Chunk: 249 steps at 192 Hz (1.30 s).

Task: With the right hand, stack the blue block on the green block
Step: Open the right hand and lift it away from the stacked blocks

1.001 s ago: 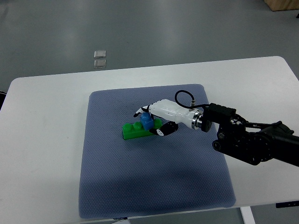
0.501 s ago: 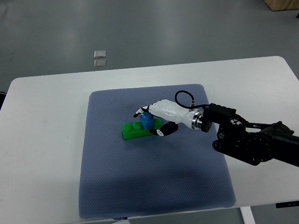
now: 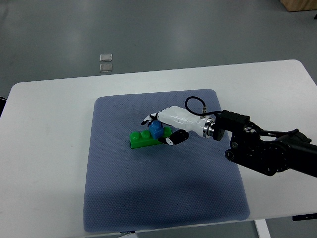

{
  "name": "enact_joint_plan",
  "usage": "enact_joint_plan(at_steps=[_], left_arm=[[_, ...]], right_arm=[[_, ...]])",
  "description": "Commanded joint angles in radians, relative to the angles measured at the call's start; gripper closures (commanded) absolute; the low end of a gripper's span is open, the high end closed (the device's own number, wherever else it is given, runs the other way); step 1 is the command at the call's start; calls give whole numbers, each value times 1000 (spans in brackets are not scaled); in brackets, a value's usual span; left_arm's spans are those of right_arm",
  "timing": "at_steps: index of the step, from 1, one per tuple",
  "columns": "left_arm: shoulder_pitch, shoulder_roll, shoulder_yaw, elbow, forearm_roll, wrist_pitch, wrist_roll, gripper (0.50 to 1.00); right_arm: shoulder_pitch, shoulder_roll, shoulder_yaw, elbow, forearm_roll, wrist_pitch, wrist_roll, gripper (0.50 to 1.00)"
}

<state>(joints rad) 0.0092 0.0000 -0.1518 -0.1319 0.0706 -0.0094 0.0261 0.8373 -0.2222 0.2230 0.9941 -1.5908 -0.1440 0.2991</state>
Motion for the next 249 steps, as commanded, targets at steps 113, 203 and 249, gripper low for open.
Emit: enact_joint_plan(at_steps=[113,203,249], left_arm=[[0,0,0,0,0,0,0,500],[0,0,0,0,0,0,0,500],[0,0,0,0,0,0,0,500]], right_arm=[[40,-5,7,14,26,6,2,583],[71,-32,24,34,83,14,9,583],[85,-92,139,83,295,136,0,583]])
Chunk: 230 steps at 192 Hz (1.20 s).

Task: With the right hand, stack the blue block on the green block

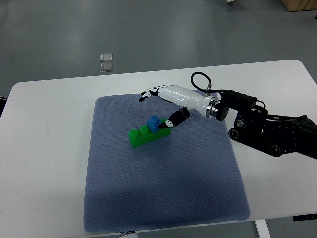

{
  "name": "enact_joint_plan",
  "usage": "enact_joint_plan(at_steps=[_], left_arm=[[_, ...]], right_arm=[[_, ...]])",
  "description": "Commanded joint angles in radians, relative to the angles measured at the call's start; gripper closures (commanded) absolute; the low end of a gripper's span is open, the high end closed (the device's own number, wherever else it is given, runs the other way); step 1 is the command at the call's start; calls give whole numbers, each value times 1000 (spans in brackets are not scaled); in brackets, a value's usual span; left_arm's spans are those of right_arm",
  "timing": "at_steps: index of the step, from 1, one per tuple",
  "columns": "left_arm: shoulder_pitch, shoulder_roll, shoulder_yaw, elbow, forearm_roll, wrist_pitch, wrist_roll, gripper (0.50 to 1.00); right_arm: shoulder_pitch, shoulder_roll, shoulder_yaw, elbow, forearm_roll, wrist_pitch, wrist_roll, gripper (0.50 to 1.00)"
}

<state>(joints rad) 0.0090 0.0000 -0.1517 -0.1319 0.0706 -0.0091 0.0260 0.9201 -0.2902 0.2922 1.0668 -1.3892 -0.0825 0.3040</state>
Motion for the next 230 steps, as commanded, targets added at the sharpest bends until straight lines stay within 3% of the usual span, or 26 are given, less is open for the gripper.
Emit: enact_joint_plan(at_steps=[1,30,49,68,123,148,186,230], left_arm=[[0,0,0,0,0,0,0,500],[0,0,0,0,0,0,0,500],[0,0,0,0,0,0,0,500],[0,0,0,0,0,0,0,500],[0,0,0,0,0,0,0,500],[0,0,0,0,0,0,0,500],[0,0,0,0,0,0,0,500],[0,0,0,0,0,0,0,500]], right_arm=[[2,-27,80,10,105,87,-6,583],[-12,-49,214,4,289,270,-36,583],[-36,-43,297,-21,475,352,-161,583],[-60,-35,326,-74,642,376,-253,583],[-64,39,328,-346,1090,374,-356,583],[-84,40,331,-354,1194,372,-352,583],[-90,42,331,-350,1204,374,-312,581],[-104,42,331,-352,1205,376,-312,579]])
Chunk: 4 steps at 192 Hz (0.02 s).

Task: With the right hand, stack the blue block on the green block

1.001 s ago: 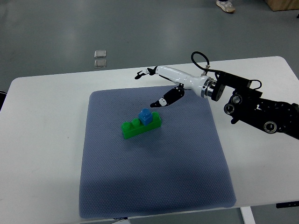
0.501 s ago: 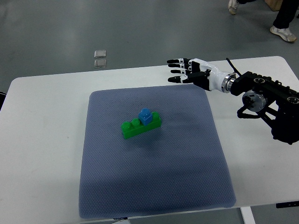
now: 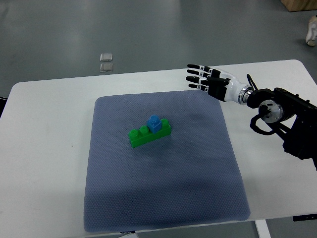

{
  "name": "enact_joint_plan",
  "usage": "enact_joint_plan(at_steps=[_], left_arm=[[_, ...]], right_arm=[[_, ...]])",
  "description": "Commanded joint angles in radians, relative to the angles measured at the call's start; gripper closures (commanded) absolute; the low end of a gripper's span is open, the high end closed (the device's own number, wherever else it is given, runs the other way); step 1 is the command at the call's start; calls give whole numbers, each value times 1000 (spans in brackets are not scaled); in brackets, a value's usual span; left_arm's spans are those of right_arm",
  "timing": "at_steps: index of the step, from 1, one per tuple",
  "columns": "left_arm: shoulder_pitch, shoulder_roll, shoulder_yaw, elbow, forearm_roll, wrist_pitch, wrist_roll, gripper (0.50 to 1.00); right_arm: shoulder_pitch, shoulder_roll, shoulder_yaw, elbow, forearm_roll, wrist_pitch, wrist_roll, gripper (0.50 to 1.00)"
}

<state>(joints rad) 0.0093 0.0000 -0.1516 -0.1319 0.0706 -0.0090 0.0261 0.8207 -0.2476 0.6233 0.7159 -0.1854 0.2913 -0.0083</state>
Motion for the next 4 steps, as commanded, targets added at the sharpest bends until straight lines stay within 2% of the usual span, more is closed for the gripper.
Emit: enact_joint_plan(at_steps=[1,4], left_arm=[[0,0,0,0,0,0,0,500],[0,0,0,0,0,0,0,500]], right_arm=[[-5,-1,-1,-1,1,2,1,579],[-5,-1,-1,-1,1,2,1,579]])
